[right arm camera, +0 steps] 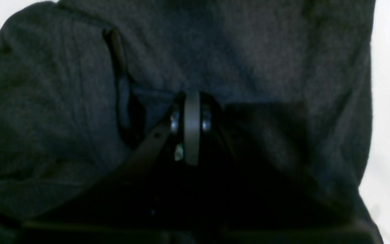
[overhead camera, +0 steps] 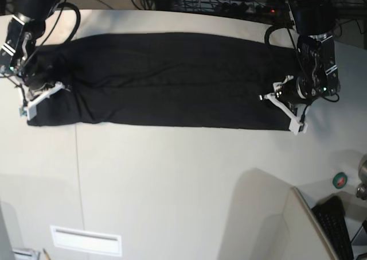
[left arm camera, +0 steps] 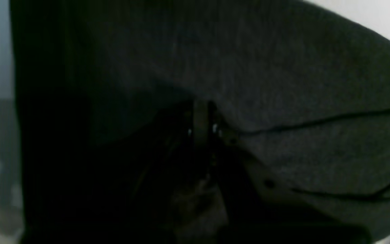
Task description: Layout the t-shirt on the table in an organized manner, then fold the t-shirt properly
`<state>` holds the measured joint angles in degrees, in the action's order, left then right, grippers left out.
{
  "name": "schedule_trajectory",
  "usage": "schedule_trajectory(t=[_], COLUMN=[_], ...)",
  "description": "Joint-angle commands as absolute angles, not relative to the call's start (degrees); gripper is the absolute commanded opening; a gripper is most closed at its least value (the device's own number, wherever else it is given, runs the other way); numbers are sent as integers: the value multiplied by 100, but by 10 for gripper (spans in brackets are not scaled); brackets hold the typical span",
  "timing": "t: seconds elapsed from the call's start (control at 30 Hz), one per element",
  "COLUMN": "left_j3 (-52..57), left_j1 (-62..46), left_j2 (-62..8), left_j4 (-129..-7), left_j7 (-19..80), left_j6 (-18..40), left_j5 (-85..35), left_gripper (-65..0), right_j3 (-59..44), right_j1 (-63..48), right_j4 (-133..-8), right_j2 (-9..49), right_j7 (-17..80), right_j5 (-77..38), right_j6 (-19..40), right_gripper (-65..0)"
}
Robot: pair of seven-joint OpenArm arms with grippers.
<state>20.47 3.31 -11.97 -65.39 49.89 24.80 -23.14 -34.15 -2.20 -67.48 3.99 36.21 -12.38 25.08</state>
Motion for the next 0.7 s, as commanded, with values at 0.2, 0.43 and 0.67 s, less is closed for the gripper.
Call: schedule_trajectory(t=[0.2,0.43,0.67], left_j3=[1956,2923,3855], left_j1=[224,-567,-541], left_j2=[-1305,-1446,-1745], left_j4=[-7196,-8760,-8620], left_j7=[4954,5701,6299], left_j6=[2492,2554,3732], left_j5=[-2396,-2440,-2440], left_gripper=[-650,-650,-507], right_j3=[-3433,-3389,-3371], right_j1=[-453,-1138,-1437], right_j4=[-7486,-9191,-10009], right_j2=[435,171,4], right_j7=[3723,3723,3723], right_j5=[-1156,-1174,-1174], right_j6=[2097,2105,2105], right_gripper=[-650,-650,-650])
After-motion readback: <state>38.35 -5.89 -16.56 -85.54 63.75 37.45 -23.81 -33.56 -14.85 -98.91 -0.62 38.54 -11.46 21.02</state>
